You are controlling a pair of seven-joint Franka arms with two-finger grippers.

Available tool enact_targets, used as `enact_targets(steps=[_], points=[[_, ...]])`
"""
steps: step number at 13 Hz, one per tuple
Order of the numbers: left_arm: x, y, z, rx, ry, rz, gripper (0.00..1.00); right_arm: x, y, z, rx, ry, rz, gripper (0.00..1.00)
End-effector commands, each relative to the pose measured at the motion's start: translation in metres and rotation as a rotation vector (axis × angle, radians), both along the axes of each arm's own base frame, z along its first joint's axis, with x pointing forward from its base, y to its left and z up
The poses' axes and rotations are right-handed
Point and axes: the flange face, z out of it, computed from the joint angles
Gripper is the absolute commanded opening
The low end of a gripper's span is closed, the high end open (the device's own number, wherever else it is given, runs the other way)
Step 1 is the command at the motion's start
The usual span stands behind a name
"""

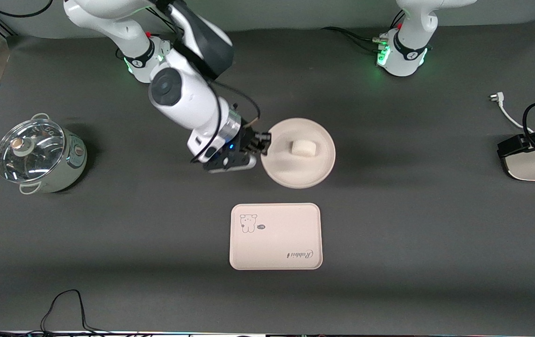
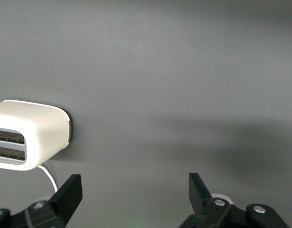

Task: Place bun in plate and plate on tray
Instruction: 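Lift the plate with the right gripper and carry it over the tray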

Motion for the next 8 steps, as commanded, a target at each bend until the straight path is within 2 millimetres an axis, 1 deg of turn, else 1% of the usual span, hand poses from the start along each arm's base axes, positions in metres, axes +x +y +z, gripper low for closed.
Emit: enact_targets(steps=[1,2,3,4,5,6,7,8], points=[[-0.005,0.004,0.007,0.000,0.029,-0.006,1.00,0.067,-0.010,-0.030,0.024,-0.016,-0.019,0.00],[-0.005,0.003,0.009,-0.002,0.023,-0.007,1.00,0.090,-0.021,-0.045,0.026,-0.038,-0.021,0.00],[-0.005,0.002,0.008,-0.012,0.024,-0.007,1.00,0.106,-0.032,-0.059,0.029,-0.051,-0.019,0.00],[-0.008,-0.002,0.008,-0.016,0.019,-0.011,1.00,0.116,-0.035,-0.074,0.032,-0.060,-0.017,0.00],[-0.010,-0.006,0.010,-0.017,0.008,-0.018,1.00,0.127,-0.041,-0.095,0.037,-0.072,-0.033,0.00],[-0.018,-0.014,0.012,-0.019,0.001,-0.026,1.00,0.132,-0.044,-0.122,0.036,-0.078,-0.039,0.00],[-0.031,-0.020,0.014,-0.018,-0.020,-0.035,1.00,0.135,-0.046,-0.147,0.035,-0.085,-0.047,0.00],[-0.044,-0.021,0.010,-0.018,-0.037,-0.037,1.00,0.139,-0.048,-0.175,0.034,-0.100,-0.068,0.00]])
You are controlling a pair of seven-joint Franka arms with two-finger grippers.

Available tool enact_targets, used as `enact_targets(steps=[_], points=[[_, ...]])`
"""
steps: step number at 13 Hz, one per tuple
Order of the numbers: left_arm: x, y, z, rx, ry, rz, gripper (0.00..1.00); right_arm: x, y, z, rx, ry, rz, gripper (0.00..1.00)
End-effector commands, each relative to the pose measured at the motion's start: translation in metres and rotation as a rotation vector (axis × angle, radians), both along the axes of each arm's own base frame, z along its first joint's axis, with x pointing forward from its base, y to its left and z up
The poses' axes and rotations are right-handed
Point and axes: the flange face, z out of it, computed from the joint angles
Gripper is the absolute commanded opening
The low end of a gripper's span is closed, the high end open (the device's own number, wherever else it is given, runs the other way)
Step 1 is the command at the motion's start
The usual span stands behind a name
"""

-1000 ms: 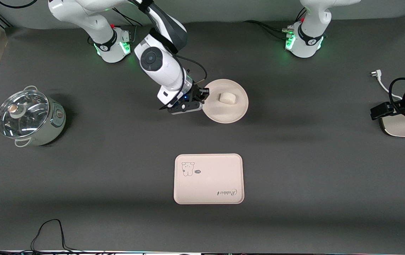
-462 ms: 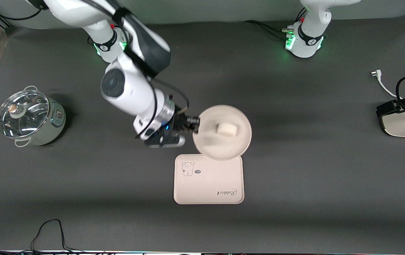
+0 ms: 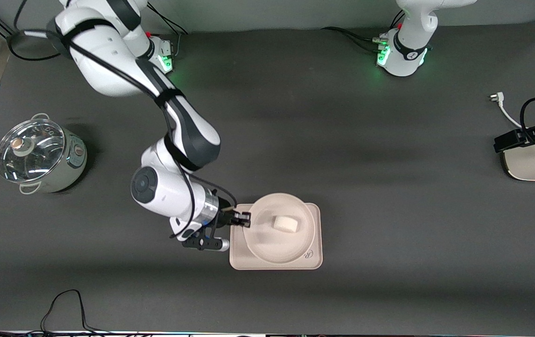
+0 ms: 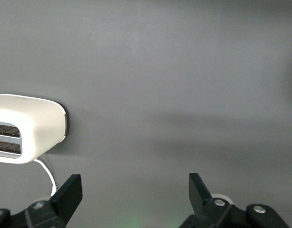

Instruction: Place bun in plate and plate on tray

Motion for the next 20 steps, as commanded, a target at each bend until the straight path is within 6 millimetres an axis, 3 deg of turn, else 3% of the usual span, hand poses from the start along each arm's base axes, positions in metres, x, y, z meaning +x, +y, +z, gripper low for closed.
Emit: enact_targets(steps=[1,3,4,7,9,10,11,12,17,20], points=[[-0.043,-0.018,0.004,-0.003,-0.054,-0.033,1.00,0.014,0.003,-0.057,0.021,-0.051,-0.025,0.00],[-0.045,-0.023,0.006,0.004,-0.046,-0.021,1.00,0.013,0.001,-0.092,0.015,-0.040,-0.040,0.00],[-0.045,-0.018,0.006,0.006,-0.041,-0.008,1.00,0.012,0.001,-0.100,0.011,-0.032,-0.041,0.00],[-0.043,-0.029,0.016,0.006,-0.044,-0.020,1.00,0.004,0.001,-0.127,-0.003,0.005,-0.038,0.00],[-0.042,-0.022,0.020,0.003,-0.020,-0.015,1.00,0.001,0.002,-0.133,-0.007,0.018,-0.040,0.00],[-0.042,-0.020,0.021,0.002,-0.021,-0.021,1.00,0.002,0.001,-0.130,-0.006,0.017,-0.045,0.36],[-0.042,-0.021,0.022,0.002,-0.026,-0.022,1.00,0.002,0.003,-0.123,-0.003,0.008,-0.043,0.99],[-0.041,-0.021,0.026,0.003,-0.035,-0.023,1.00,0.004,0.003,-0.115,-0.001,0.001,-0.044,1.00],[-0.040,-0.022,0.029,0.000,-0.046,-0.021,1.00,0.003,-0.001,-0.013,-0.088,-0.086,0.063,1.00],[-0.040,-0.021,0.029,0.000,-0.046,-0.020,1.00,-0.022,-0.048,0.057,-0.182,-0.067,0.102,1.00]])
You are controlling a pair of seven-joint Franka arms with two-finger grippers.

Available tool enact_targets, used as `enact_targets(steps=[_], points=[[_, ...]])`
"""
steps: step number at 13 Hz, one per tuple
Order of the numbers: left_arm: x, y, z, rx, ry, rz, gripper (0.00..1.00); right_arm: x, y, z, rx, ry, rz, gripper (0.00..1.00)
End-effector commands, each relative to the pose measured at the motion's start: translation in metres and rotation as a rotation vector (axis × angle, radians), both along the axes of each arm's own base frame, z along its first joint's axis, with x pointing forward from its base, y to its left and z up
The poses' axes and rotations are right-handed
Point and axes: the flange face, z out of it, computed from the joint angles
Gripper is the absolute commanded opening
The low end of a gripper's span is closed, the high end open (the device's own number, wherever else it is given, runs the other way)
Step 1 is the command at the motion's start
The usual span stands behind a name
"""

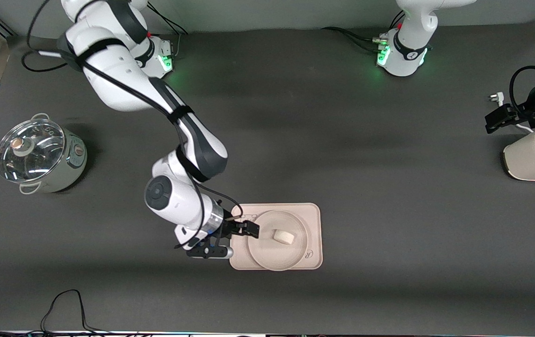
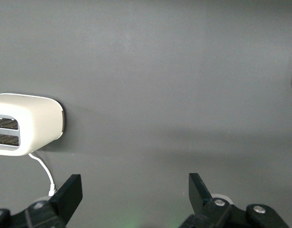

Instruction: Place bun in plate and plate on tray

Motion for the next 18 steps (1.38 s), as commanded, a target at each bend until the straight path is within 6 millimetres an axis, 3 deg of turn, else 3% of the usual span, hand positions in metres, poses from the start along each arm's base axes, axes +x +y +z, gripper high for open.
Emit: enact_targets(steps=[1,5,9,11,12,14,15,16,18], points=[[-0.001,0.000,0.005,-0.004,-0.002,0.002,1.00,-0.042,-0.067,0.062,-0.125,-0.013,0.089,1.00],[0.000,0.000,0.004,-0.004,0.002,0.000,1.00,-0.115,-0.165,0.135,-0.192,-0.008,0.060,1.00],[-0.001,0.008,0.005,-0.006,0.008,0.016,1.00,-0.149,-0.243,0.209,-0.343,0.012,0.031,1.00],[-0.001,0.007,0.006,-0.006,0.009,0.015,1.00,-0.152,-0.291,0.229,-0.352,0.047,-0.044,1.00],[-0.001,0.007,0.006,-0.006,0.009,0.015,1.00,-0.156,-0.305,0.239,-0.354,0.073,-0.061,1.00],[-0.001,0.006,0.007,-0.007,0.005,0.013,1.00,-0.169,-0.314,0.257,-0.357,0.120,-0.069,1.00],[0.000,0.007,0.007,-0.007,0.001,0.014,1.00,-0.173,-0.315,0.254,-0.358,0.148,-0.068,1.00],[0.000,0.008,0.008,-0.009,0.000,0.016,1.00,-0.179,-0.297,0.258,-0.368,0.141,-0.036,1.00],[0.000,0.008,0.012,-0.009,-0.006,0.016,1.00,-0.183,-0.288,0.255,-0.375,0.146,-0.026,1.00]])
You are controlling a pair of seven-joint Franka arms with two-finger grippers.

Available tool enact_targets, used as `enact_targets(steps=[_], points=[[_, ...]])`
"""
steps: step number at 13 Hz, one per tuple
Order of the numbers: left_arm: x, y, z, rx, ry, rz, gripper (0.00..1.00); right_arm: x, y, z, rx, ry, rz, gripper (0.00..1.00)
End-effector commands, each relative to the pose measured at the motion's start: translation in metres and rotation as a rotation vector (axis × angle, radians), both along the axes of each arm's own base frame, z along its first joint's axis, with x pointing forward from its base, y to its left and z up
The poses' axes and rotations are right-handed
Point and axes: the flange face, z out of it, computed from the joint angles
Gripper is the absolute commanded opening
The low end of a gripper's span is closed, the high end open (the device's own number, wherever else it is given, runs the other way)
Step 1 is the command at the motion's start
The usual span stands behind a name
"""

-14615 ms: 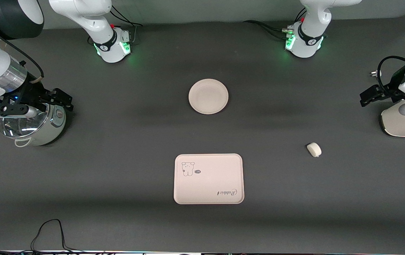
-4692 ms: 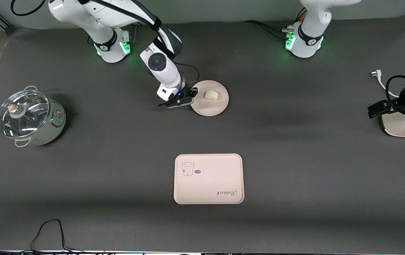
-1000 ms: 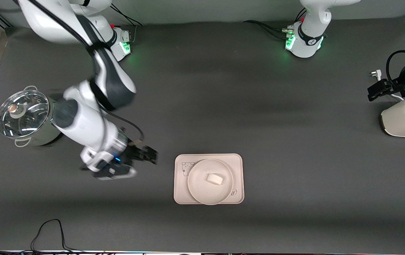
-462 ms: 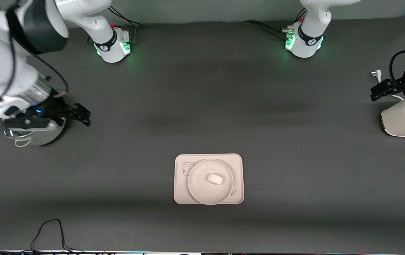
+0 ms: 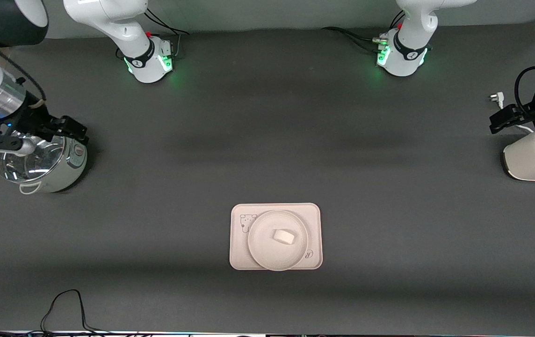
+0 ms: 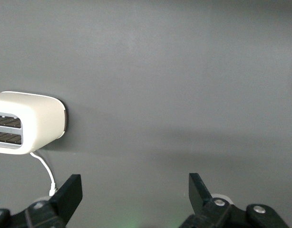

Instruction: Place bun in plate and plate on tray

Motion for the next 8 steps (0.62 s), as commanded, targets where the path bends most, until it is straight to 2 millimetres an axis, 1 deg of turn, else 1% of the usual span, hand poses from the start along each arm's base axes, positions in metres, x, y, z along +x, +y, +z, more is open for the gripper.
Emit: enact_targets(steps=[1,3,6,8], points=[[-0.001,-0.002,0.010,-0.007,-0.003,-0.001,1.00,-0.006,0.008,0.000,-0.022,0.007,0.018,1.00],[-0.001,-0.002,0.009,-0.007,-0.002,-0.002,1.00,-0.004,0.010,-0.005,-0.022,0.008,0.021,1.00],[-0.001,-0.002,0.011,-0.007,-0.003,0.000,1.00,-0.002,0.011,-0.006,-0.019,-0.002,0.018,1.00],[-0.001,-0.002,0.011,-0.007,0.000,-0.002,1.00,0.000,0.012,-0.012,-0.007,0.010,0.016,1.00]])
